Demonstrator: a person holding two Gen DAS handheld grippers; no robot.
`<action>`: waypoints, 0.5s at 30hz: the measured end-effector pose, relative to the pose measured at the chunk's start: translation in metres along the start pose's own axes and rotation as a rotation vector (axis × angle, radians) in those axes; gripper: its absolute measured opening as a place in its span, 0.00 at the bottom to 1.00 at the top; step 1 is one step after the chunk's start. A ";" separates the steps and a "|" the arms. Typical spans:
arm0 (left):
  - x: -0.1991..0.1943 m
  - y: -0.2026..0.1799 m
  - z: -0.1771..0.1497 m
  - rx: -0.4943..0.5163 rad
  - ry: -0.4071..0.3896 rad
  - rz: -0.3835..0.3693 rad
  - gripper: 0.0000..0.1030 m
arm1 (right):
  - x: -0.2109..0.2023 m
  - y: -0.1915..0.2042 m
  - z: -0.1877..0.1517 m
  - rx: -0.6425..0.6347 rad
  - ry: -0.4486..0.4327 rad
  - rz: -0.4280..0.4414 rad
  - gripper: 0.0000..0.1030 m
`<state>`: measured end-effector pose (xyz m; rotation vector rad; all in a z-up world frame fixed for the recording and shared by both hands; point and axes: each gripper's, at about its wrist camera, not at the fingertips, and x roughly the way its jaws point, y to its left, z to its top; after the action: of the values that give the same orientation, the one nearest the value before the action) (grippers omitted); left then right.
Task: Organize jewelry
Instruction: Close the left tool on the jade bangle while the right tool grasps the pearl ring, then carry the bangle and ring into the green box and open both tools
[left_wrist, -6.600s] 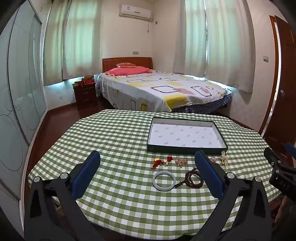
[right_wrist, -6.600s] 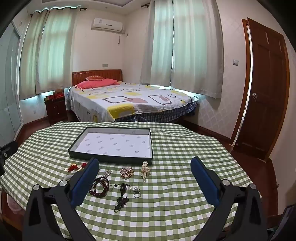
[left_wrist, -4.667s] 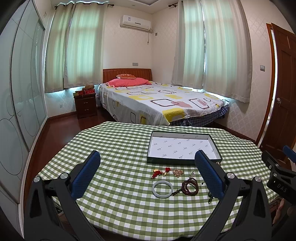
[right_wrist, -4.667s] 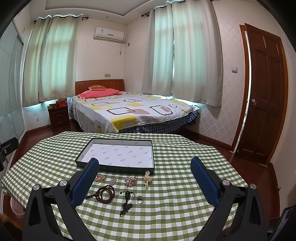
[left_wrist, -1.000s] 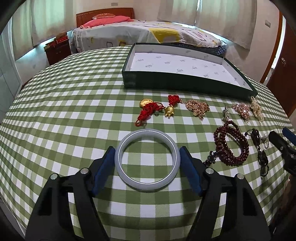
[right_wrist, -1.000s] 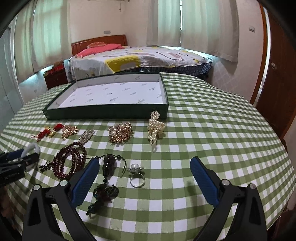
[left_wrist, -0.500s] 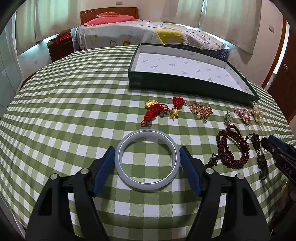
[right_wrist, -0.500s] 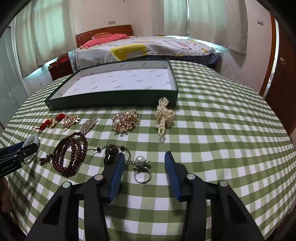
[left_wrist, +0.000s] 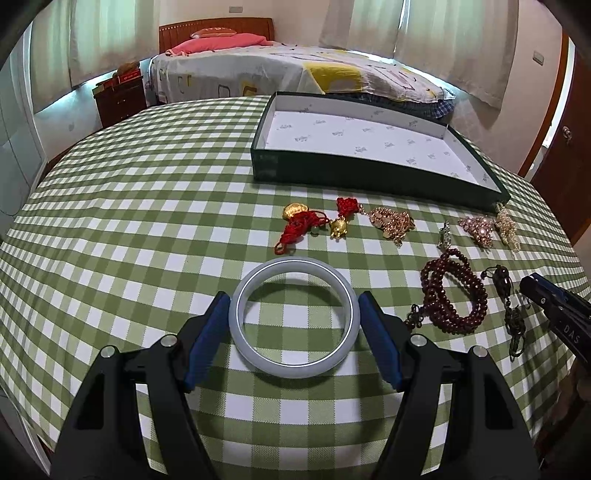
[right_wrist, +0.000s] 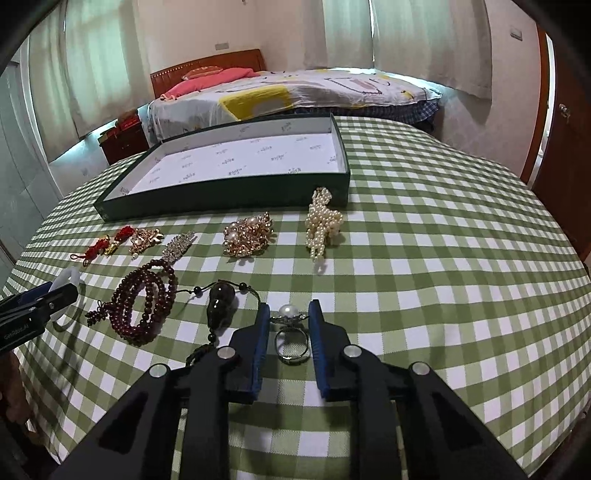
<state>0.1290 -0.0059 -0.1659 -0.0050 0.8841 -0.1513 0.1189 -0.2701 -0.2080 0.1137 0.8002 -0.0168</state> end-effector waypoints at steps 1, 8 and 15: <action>-0.001 0.000 0.000 0.000 -0.002 -0.001 0.67 | -0.002 -0.001 0.000 0.000 -0.005 -0.002 0.22; -0.016 -0.008 0.012 0.005 -0.043 -0.024 0.67 | -0.018 0.000 0.012 -0.006 -0.052 -0.002 0.22; -0.024 -0.021 0.042 0.022 -0.097 -0.065 0.67 | -0.026 0.003 0.043 -0.021 -0.116 0.019 0.22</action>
<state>0.1440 -0.0257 -0.1197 -0.0203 0.7861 -0.2200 0.1319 -0.2724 -0.1595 0.0997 0.6830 0.0029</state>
